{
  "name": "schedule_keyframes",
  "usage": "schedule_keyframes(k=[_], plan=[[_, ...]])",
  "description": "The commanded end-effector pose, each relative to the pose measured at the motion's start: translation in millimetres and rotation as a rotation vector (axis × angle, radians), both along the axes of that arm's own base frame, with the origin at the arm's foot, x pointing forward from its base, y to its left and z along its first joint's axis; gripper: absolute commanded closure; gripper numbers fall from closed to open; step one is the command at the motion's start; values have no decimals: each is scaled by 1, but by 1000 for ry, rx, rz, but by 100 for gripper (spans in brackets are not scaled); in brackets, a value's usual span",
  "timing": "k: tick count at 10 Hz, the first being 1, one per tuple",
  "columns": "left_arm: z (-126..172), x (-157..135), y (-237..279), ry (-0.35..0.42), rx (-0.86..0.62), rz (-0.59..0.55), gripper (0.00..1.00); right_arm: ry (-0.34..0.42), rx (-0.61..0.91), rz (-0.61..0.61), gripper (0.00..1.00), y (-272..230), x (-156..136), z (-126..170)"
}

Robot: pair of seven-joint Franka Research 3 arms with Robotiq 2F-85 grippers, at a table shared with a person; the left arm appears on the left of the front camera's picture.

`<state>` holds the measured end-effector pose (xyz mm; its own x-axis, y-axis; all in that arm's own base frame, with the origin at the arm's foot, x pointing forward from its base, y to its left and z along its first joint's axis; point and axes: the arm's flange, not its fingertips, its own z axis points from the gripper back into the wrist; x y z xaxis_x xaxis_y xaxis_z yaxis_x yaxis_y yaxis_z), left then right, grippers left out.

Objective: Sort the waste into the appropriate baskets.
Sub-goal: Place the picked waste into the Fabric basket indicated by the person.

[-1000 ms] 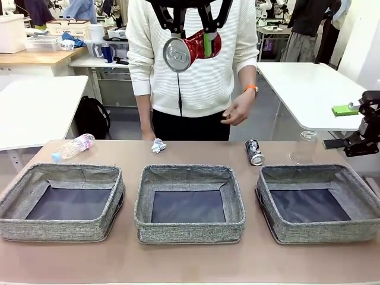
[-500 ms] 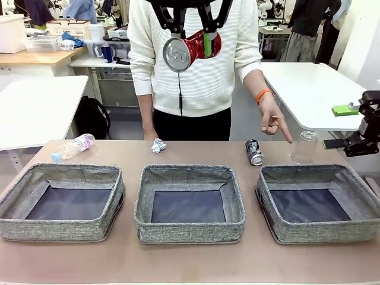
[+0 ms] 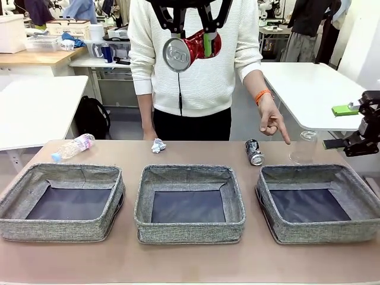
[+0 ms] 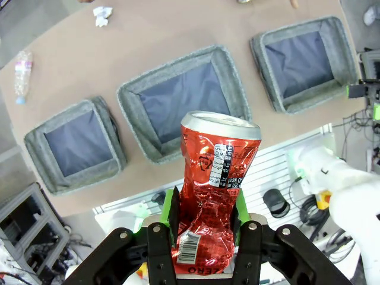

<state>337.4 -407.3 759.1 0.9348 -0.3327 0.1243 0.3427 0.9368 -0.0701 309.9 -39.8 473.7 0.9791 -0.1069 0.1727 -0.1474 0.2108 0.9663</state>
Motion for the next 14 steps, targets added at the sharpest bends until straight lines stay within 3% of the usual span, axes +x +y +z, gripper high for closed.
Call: schedule_keyframes(k=[1,3,7,11,12,13,14], plan=[[0,0,0,0,0,0,57,-23,16,0,0,1,2,1],[-14,-7,-9,-34,-35,-41,57,-1,-63,-5,0,-16,-6,-1],[-83,-16,-47,-124,-239,-108,57,40,-91,-192,0,-143,-56,10],[-123,10,-155,-153,-297,-238,57,-52,-135,-371,0,-220,-139,26],[-137,21,-187,-145,-312,-251,57,-104,-161,-405,0,-230,-162,35],[-152,30,-214,-145,-323,-227,57,-10,-93,-382,0,-214,-129,25],[-168,37,-237,-132,-336,-208,57,-10,-93,-382,0,-214,-129,25]])
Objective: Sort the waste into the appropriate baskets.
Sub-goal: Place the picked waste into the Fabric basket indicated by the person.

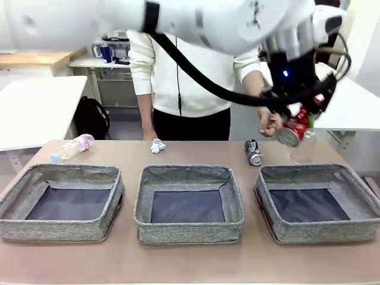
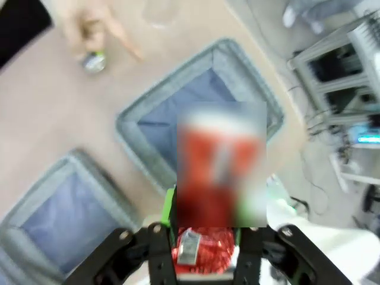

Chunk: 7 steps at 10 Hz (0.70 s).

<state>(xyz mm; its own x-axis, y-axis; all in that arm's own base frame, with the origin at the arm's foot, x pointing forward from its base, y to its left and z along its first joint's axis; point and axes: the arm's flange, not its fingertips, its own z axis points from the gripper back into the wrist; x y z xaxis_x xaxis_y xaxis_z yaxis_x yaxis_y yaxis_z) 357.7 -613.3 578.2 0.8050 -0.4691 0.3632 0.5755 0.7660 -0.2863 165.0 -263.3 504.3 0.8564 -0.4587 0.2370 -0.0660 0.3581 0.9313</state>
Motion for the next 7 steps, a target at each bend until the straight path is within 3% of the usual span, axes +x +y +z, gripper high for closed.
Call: schedule_keyframes(k=[1,4,7], plan=[[-4,23,-51,-1,-16,38,57,24,20,19,0,9,16,-5],[-42,32,-82,16,-6,24,57,24,20,19,0,9,16,-5],[-45,33,-82,24,15,22,57,24,20,19,0,9,16,-5]])
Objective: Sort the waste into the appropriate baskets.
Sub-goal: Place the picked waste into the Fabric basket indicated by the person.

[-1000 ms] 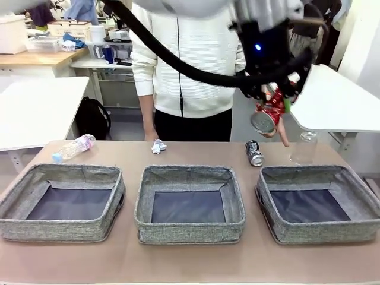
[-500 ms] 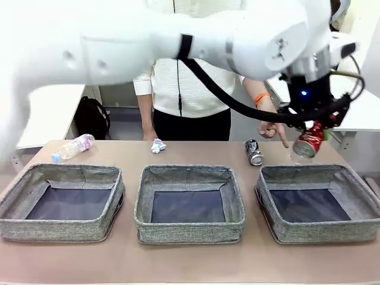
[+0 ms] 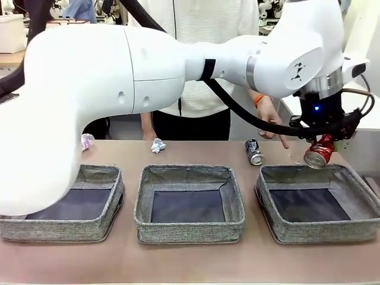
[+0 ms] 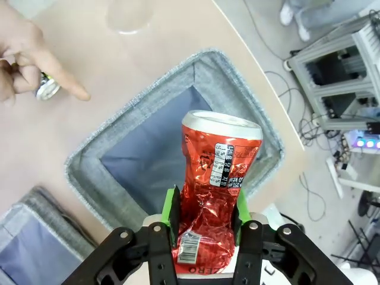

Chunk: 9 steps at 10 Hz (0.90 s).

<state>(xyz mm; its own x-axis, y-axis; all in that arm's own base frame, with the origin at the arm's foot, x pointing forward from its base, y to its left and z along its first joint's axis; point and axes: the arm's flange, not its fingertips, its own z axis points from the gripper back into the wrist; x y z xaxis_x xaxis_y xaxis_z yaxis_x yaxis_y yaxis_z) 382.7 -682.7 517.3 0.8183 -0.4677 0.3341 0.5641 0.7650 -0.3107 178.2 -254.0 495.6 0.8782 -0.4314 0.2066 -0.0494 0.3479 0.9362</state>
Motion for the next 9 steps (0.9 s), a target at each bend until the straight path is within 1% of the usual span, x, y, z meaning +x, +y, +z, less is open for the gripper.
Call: schedule_keyframes(k=[1,2,3,9], plan=[[17,9,-12,-11,21,20,57,-7,11,-15,0,0,3,3],[17,10,-12,-12,23,20,57,-7,11,-15,0,0,3,3],[17,11,-12,-15,24,12,0,-7,11,-15,0,0,3,3],[19,11,-10,-18,26,20,0,-7,11,-15,0,0,3,3]])
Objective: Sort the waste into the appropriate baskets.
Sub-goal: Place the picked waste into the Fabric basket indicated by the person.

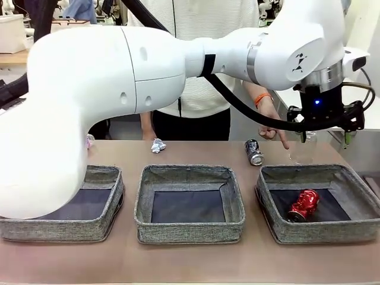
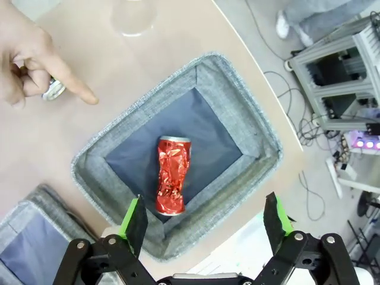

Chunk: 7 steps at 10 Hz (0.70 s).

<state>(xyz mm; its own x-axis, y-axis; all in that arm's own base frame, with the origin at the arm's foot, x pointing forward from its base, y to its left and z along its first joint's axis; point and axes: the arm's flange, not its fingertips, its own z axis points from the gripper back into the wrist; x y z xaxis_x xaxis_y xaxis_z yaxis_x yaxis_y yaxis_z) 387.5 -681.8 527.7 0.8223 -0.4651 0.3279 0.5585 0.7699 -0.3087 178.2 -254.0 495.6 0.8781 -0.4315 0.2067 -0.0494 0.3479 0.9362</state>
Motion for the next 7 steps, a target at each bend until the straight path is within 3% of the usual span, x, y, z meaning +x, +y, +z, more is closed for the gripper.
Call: schedule_keyframes(k=[1,3,4,7], plan=[[9,7,-10,-22,20,16,0,-7,11,-15,0,0,3,3],[14,10,-5,-17,8,37,0,-7,11,-15,0,0,3,3],[24,11,5,46,28,37,0,0,0,0,0,0,0,0],[91,-7,89,39,35,57,0,56,-52,106,0,30,35,-5]])
